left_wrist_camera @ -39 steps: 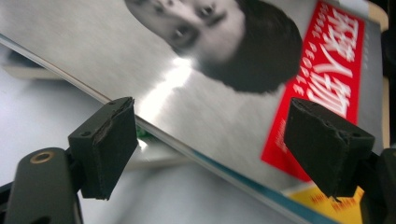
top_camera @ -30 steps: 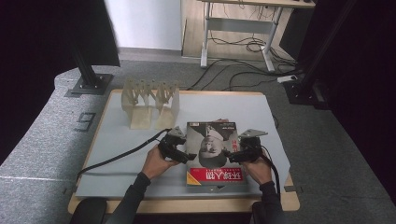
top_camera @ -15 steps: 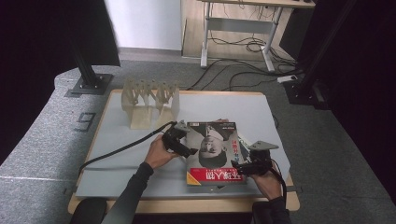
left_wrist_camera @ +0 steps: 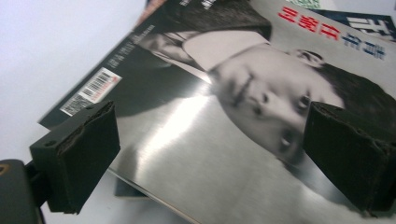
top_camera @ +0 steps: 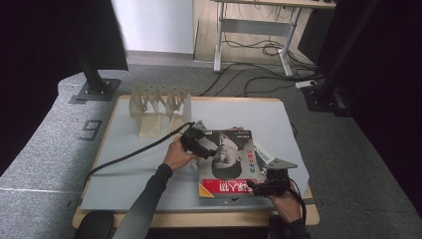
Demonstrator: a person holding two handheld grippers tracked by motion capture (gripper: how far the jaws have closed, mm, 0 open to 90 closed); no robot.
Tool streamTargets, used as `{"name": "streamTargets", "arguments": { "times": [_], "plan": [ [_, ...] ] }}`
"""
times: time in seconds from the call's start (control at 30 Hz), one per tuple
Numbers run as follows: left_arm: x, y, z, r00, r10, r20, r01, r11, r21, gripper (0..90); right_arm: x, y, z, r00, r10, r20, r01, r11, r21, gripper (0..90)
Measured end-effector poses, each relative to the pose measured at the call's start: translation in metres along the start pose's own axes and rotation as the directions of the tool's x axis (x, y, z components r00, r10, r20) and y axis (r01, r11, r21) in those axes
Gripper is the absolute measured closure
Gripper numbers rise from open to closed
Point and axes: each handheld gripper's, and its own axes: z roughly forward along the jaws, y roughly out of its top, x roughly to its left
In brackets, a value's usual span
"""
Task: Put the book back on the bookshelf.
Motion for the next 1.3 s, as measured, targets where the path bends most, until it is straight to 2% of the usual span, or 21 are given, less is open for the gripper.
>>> {"name": "streamTargets", "arguments": {
  "times": [0.23,0.5,0.8,1.0,1.3],
  "plan": [
    [0.012,0.002,0.009,0.9997,0.009,-0.022,-0.009,0.9999,0.007,3.7,0.002,-0.01,-0.002,1.0,0.0,-0.01,0.0,1.0,0.001,0.0],
    [0.023,0.005,0.016,0.9993,-0.006,-0.037,0.006,0.9999,-0.009,3.4,0.006,-0.019,-0.007,0.9996,0.001,-0.029,-0.001,1.0,-0.001,0.0],
    [0.029,0.007,0.024,0.9987,-0.017,-0.047,0.016,0.9997,-0.018,3.2,0.014,-0.025,-0.008,0.9987,-0.013,-0.05,0.013,1.0,0.006,0.0],
    [0.034,0.008,0.028,0.9986,-0.031,-0.043,0.03,0.9991,-0.029,3.1,0.017,-0.029,-0.009,0.9978,-0.015,-0.064,0.015,1.0,0.0,0.0],
    [0.042,0.007,0.036,0.9989,-0.037,-0.028,0.037,0.9993,0.007,2.6,0.019,-0.033,-0.009,0.9976,-0.03,-0.063,0.031,0.999,0.014,0.0]
  ]
}}
